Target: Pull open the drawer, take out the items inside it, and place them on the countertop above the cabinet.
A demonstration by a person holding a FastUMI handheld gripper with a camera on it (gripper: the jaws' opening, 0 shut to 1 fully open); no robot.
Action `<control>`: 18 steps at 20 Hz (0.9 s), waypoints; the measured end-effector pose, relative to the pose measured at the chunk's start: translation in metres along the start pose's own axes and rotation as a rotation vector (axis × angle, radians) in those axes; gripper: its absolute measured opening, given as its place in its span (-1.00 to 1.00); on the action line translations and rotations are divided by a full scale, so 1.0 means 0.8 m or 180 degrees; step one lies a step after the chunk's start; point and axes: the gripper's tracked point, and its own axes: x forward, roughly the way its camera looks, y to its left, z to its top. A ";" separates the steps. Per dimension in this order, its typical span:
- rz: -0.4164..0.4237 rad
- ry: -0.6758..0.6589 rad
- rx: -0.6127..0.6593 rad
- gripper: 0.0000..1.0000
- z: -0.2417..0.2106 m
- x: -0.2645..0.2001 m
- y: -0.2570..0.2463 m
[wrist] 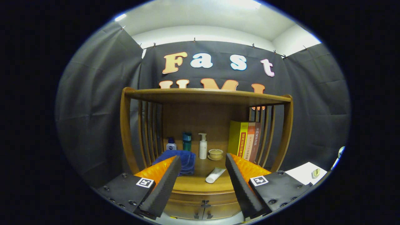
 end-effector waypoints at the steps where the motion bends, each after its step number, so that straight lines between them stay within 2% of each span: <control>1: 0.0017 -0.0001 -0.0013 0.94 0.003 -0.001 0.002; 18: 0.0043 0.0023 -0.0042 0.94 -0.009 -0.002 0.011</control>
